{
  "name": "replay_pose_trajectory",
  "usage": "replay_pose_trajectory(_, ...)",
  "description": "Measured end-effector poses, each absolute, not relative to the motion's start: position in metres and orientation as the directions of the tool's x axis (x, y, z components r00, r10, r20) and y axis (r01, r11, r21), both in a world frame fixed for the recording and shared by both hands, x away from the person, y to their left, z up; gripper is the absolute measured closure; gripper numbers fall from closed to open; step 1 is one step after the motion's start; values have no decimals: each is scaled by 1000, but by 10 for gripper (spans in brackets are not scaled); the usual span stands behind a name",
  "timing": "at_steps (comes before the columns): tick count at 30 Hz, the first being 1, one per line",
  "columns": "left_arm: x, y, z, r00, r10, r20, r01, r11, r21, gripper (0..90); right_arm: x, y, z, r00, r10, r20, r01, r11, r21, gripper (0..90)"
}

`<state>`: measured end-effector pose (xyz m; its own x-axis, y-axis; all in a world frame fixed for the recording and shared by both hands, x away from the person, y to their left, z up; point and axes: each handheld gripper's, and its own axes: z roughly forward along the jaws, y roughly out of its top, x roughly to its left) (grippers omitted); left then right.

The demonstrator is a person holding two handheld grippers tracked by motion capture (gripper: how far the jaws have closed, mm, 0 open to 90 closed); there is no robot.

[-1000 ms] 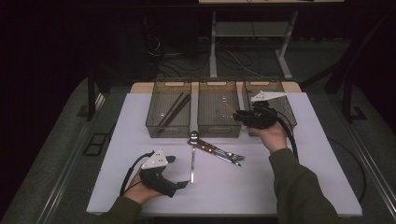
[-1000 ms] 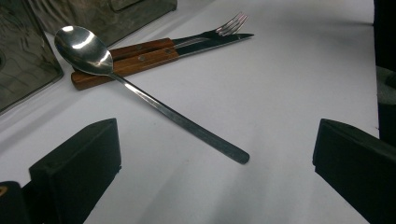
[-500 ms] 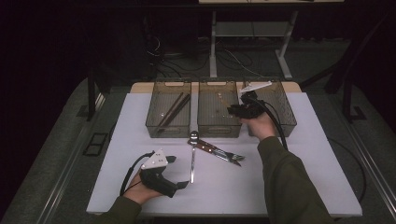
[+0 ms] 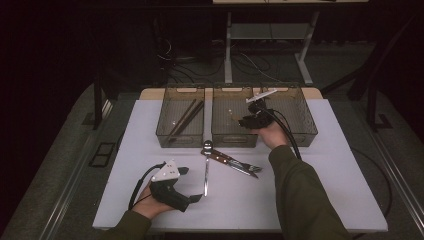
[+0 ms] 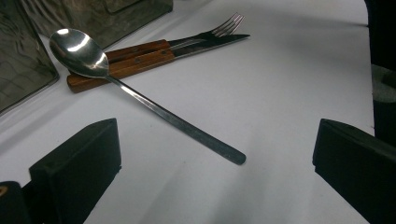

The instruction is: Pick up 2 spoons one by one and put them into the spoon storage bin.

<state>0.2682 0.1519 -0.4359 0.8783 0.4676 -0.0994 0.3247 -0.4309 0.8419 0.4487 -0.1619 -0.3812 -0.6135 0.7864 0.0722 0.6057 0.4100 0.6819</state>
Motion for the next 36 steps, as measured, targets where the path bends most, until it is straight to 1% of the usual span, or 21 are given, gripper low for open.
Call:
replay_pose_trajectory(1, 268, 152, -436, 878, 468, -98, 324, -432, 842, 0, 449, -162, -381, -601, 797, 69, 603, 395, 693, 561)
replay_pose_trajectory(3, 268, 152, -436, 879, 467, -95, 321, -434, 842, 0, 448, -164, -379, -587, 804, 96, 612, 362, 703, 492)
replay_pose_trajectory(8, 268, 151, -436, 876, 471, -104, 329, -426, 843, 0, 445, -169, -375, -571, 810, 132, 613, 313, 726, 400)
replay_pose_trajectory(14, 268, 152, -436, 877, 470, -99, 327, -433, 840, 0, 434, -176, -368, -593, 788, 167, 586, 280, 761, 336)
replay_pose_trajectory(20, 268, 151, -437, 874, 474, -105, 334, -430, 839, 0, 419, -187, -363, -603, 783, 154, 560, 277, 781, 300)
replay_pose_trajectory(23, 268, 151, -437, 874, 475, -105, 335, -431, 838, 0, 411, -194, -362, -609, 775, 170, 551, 258, 794, 287)
replay_pose_trajectory(25, 268, 151, -437, 873, 476, -105, 335, -430, 838, 0, 405, -199, -362, -618, 770, 157, 533, 264, 804, 277)
replay_pose_trajectory(27, 268, 152, -437, 874, 475, -101, 333, -436, 836, 0, 399, -204, -362, -625, 764, 163, 529, 260, 808, 256)
replay_pose_trajectory(30, 269, 152, -437, 873, 476, -102, 335, -436, 836, 1, 390, -210, -364, -629, 757, 177, 532, 253, 808, 193)
replay_pose_trajectory(35, 269, 152, -437, 872, 479, -101, 336, -436, 835, 0, 372, -221, -370, -645, 740, 191, 520, 241, 819, 186)
replay_pose_trajectory(36, 269, 152, -437, 872, 479, -101, 336, -436, 835, 0, 368, -223, -371, -642, 742, 192, 522, 240, 818, 158)
